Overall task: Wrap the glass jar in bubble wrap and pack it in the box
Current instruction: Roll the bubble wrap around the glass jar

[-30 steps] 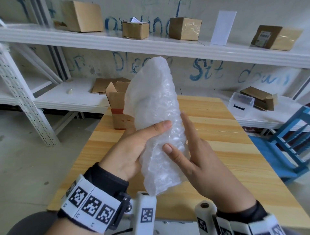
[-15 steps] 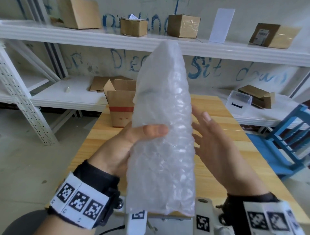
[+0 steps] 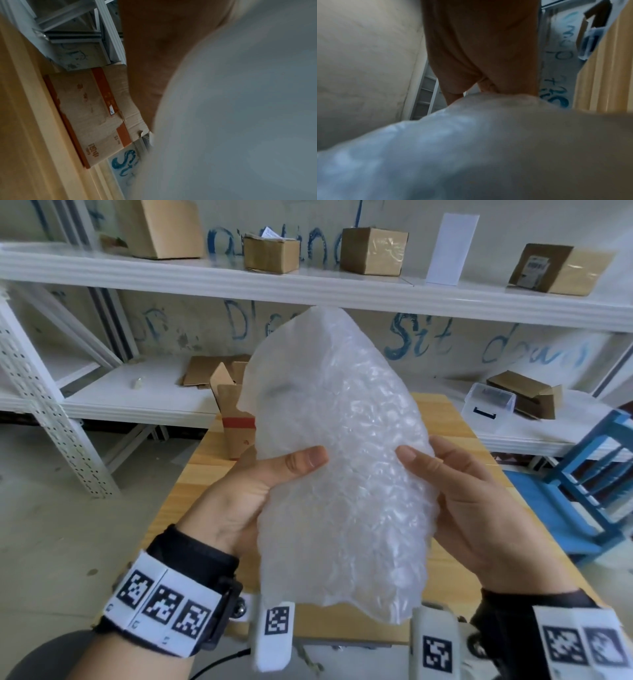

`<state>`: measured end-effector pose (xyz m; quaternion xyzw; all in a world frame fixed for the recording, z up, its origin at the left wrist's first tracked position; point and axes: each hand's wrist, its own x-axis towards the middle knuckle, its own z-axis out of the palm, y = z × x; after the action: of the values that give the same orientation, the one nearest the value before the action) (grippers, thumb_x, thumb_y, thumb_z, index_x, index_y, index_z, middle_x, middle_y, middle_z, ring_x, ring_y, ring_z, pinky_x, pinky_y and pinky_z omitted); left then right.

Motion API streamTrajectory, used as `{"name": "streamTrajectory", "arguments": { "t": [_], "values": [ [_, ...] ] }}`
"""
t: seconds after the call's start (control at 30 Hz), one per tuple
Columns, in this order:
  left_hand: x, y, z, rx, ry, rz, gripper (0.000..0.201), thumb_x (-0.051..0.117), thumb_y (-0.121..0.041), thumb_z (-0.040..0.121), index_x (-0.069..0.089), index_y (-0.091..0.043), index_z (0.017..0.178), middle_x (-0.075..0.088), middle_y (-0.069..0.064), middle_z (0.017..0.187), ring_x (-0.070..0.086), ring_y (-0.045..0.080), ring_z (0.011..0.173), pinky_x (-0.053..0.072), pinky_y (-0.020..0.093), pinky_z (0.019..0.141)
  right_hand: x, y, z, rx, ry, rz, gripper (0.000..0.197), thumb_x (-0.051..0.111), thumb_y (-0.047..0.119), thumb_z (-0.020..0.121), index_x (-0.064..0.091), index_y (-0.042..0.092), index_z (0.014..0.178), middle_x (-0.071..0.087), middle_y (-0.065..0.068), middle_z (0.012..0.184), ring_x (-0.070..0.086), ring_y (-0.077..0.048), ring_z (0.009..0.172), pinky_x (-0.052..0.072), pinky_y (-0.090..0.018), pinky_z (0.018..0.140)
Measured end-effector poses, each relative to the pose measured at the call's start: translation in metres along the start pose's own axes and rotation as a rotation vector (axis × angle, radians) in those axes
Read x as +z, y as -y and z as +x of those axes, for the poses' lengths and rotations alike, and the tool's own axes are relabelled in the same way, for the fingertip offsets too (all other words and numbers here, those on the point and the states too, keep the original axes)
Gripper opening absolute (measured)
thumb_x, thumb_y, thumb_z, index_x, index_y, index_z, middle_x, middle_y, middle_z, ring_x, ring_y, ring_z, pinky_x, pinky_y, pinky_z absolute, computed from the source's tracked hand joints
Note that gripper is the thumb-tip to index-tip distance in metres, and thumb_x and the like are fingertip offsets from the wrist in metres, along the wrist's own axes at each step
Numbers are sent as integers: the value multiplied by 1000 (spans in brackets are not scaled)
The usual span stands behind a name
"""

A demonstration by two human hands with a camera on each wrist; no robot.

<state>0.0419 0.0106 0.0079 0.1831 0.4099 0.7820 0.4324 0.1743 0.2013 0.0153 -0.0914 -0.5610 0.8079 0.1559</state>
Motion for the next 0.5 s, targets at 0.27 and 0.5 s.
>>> {"name": "streamTrajectory", "arguments": {
  "t": [0.27,0.5],
  "values": [
    [0,-6,-1,63,-198,249,51,87,-7,57,75,-15,105,79,14,106,78,31,94,62,49,83,-2,3,-4,-171,-164,-314,34,72,9,87,72,11,121,78,-12,110,76,-33,99,62,-40,82],
    [-4,-4,0,158,-285,265,26,81,-2,68,82,-21,85,80,12,100,78,30,91,63,44,79,4,0,-6,-312,-503,-935,69,76,33,85,44,41,146,46,13,134,44,-4,125,43,-38,108]
  ]
}}
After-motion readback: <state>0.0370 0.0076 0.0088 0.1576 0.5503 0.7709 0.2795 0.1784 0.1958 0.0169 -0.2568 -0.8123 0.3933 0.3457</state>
